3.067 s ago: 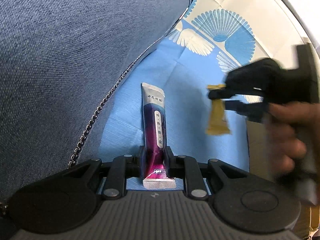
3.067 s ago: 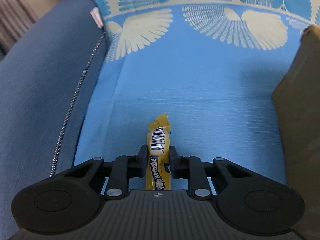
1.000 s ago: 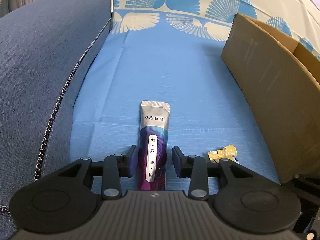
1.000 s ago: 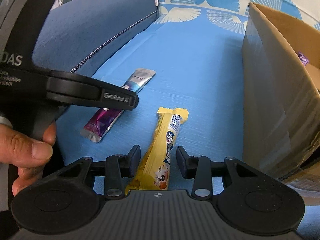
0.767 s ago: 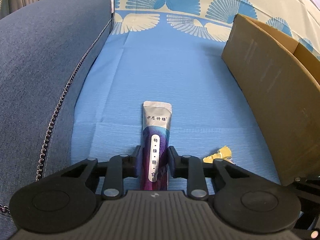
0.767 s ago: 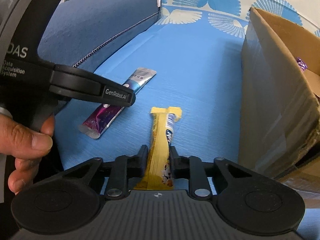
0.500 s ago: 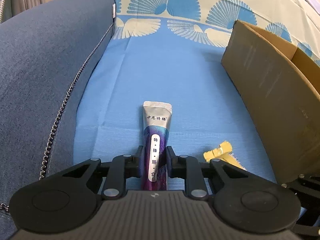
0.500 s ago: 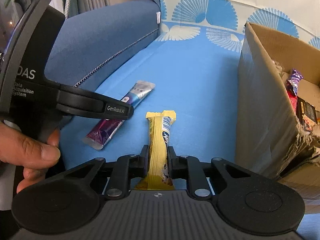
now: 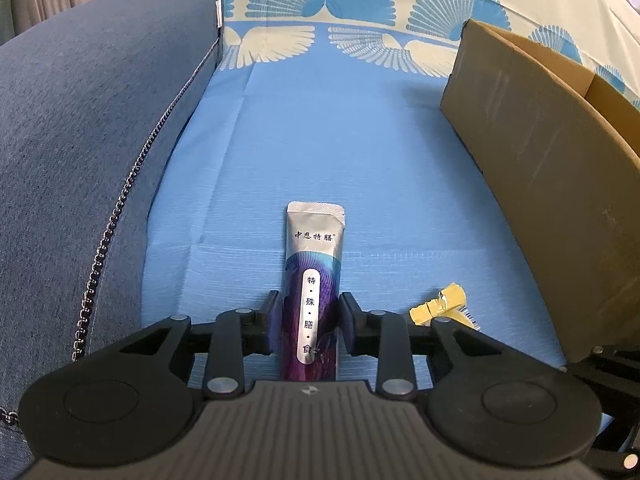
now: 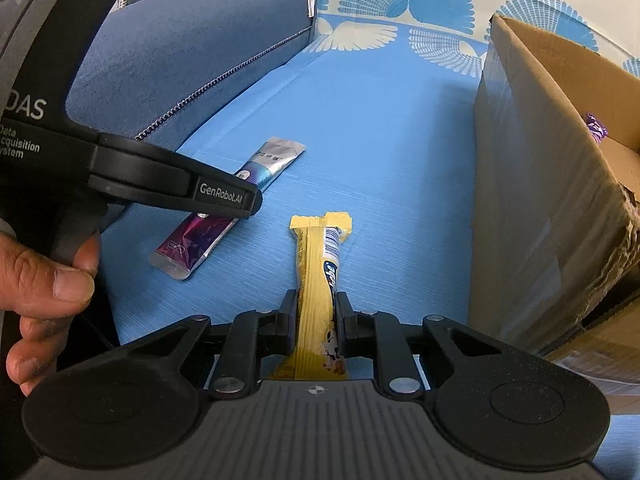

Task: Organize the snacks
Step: 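Lift the purple stick pack with the left tool while the right tool lifts the yellow bar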

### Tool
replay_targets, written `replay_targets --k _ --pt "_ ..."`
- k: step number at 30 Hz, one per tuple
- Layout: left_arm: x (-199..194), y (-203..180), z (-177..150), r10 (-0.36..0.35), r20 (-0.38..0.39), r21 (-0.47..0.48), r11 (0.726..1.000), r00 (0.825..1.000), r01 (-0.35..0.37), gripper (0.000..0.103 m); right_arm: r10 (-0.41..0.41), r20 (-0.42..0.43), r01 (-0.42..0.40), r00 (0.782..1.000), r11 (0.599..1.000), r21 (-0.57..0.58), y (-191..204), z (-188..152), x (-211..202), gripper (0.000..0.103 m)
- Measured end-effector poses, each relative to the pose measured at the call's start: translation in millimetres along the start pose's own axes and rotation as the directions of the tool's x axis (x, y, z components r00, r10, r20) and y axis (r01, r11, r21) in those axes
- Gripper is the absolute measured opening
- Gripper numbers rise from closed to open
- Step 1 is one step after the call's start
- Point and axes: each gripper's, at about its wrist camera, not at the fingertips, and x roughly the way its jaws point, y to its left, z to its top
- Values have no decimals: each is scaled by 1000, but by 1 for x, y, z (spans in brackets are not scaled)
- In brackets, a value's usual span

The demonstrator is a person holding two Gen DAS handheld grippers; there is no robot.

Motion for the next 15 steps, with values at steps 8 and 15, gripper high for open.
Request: replay_targets --k 8,15 --pt "-6 -2 -1 -3 39 12 1000 999 2 20 -8 2 8 1000 1000 -7 3 -1 -2 19" --pt "-20 7 0 -11 116 -39 999 993 16 19 -10 89 9 996 1000 11 3 3 -19 18"
